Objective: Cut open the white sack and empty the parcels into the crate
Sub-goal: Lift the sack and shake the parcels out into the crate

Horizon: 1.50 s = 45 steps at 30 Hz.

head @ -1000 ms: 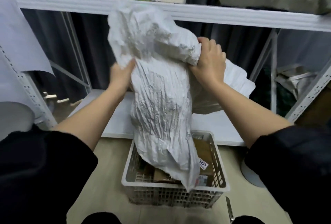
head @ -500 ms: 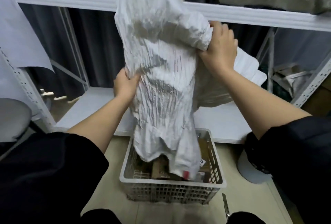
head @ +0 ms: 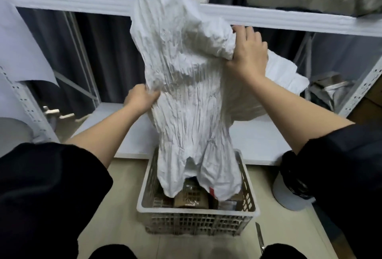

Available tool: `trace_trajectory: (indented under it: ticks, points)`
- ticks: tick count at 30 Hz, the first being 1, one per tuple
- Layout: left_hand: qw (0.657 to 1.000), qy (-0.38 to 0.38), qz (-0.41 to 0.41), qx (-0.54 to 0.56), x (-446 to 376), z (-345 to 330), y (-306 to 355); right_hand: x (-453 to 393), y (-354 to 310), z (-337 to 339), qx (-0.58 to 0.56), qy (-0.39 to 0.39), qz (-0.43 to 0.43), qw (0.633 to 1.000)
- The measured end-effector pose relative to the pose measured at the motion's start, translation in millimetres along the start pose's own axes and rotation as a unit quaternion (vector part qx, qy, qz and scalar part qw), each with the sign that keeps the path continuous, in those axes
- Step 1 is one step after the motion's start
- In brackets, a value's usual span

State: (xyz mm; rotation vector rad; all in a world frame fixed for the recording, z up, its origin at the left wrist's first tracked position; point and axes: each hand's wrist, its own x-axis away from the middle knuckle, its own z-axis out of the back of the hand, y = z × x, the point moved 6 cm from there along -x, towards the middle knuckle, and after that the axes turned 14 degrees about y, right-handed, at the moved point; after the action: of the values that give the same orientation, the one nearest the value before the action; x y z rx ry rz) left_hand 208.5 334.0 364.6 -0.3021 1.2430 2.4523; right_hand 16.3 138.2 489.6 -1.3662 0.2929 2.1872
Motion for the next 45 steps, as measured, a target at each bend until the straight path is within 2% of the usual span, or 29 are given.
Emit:
trace_trajectory:
  ticks: [4, 6, 13, 16, 26, 35, 45]
  points:
    - [0.995, 0.038, 0.036, 0.086, -5, 7, -3, 3, 5, -2, -0.019, 0.000, -0.040, 0.999]
    - [0.988, 0.045, 0.063, 0.130, -9, 10, -7, 7, 7, -7, -0.034, -0.025, -0.072, 0.997]
    - [0.989, 0.033, 0.093, 0.112, -11, 14, -31, 30, 1, -24, -0.058, -0.087, -0.082, 0.991]
    - [0.983, 0.043, 0.097, 0.149, -15, 20, -27, 14, -2, -12, -0.056, -0.051, -0.069, 0.995]
    - [0.983, 0.083, 0.024, 0.160, -17, 52, 34, -41, -5, 44, -0.037, 0.010, -0.036, 0.999]
    - [0.995, 0.009, 0.029, 0.095, 2, 52, 21, -22, -8, 43, -0.024, -0.071, -0.029, 0.997]
    - [0.995, -0.018, 0.048, 0.089, 5, 70, 23, -34, -21, 51, -0.023, -0.089, -0.003, 0.996]
